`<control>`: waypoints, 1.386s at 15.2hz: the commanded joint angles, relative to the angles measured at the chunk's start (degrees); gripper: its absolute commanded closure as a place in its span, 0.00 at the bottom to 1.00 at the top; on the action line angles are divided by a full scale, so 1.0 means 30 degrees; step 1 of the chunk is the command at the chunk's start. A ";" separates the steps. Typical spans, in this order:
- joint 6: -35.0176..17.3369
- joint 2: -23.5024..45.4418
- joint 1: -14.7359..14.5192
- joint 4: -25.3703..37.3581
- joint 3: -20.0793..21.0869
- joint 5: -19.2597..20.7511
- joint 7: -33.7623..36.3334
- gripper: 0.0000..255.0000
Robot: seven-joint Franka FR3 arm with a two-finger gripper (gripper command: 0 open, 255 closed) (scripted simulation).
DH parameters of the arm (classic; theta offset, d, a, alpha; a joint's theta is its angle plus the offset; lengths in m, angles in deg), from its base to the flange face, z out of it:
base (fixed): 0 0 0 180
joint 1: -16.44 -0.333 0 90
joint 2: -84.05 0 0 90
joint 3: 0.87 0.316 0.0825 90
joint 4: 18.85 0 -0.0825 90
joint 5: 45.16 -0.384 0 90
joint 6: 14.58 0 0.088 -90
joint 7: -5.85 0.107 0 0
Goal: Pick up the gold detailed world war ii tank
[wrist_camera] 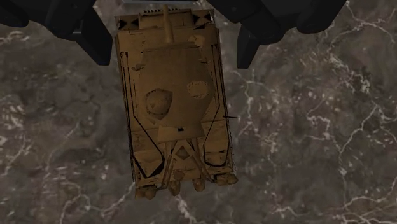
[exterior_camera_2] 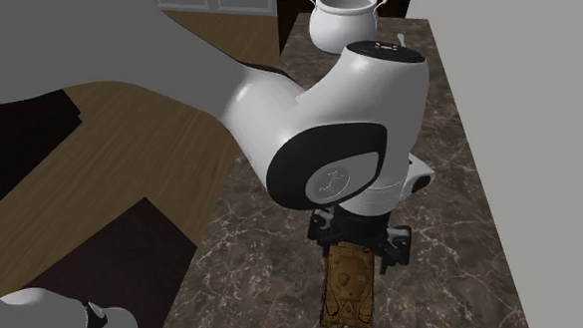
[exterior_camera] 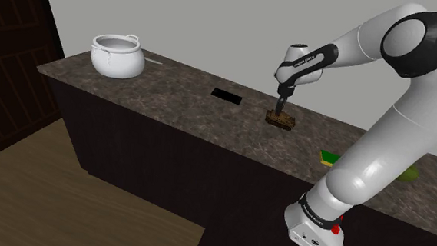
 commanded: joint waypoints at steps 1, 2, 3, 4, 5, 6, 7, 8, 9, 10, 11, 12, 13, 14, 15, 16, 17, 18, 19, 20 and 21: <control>-0.0153 0.0079 -0.0007 -0.0071 0.0007 -0.0018 0.0029 0.00; -0.0149 0.0096 -0.0011 -0.0052 0.0010 -0.0029 0.0027 1.00; -0.0146 0.0103 -0.0006 -0.0040 0.0005 -0.0034 0.0012 1.00; -0.0140 0.0092 -0.0006 -0.0044 0.0005 -0.0029 0.0015 1.00; -0.0138 0.0097 -0.0005 -0.0038 0.0005 -0.0033 0.0012 1.00; -0.0131 0.0097 -0.0004 -0.0030 0.0004 -0.0034 0.0007 1.00; -0.0132 0.0099 -0.0005 -0.0028 0.0004 -0.0035 0.0007 1.00; -0.0132 0.0098 -0.0003 -0.0030 0.0003 -0.0034 0.0004 1.00; -0.0132 0.0100 -0.0003 -0.0027 0.0002 -0.0036 0.0002 1.00; -0.0129 0.0100 -0.0002 -0.0024 0.0001 -0.0037 -0.0001 1.00; -0.0153 0.0080 -0.0007 -0.0070 0.0007 -0.0018 0.0029 1.00; 0.0122 -0.0122 -0.0017 0.0014 0.0017 0.0042 0.0041 1.00; 0.0397 -0.0316 -0.0028 0.0105 0.0030 0.0094 0.0049 1.00; 0.0672 -0.0507 -0.0037 0.0199 0.0044 0.0145 0.0056 1.00; 0.0946 -0.0693 -0.0046 0.0297 0.0060 0.0192 0.0061 1.00; 0.1220 -0.0875 -0.0055 0.0399 0.0077 0.0236 0.0063 1.00; 0.1494 -0.1052 -0.0063 0.0505 0.0097 0.0276 0.0064 1.00; 0.1768 -0.1224 -0.0070 0.0615 0.0118 0.0313 0.0063 1.00; 0.2041 -0.1391 -0.0078 0.0730 0.0140 0.0347 0.0060 1.00; 0.2313 -0.1554 -0.0085 0.0848 0.0163 0.0379 0.0055 1.00; 0.2585 -0.1712 -0.0093 0.0970 0.0186 0.0407 0.0048 1.00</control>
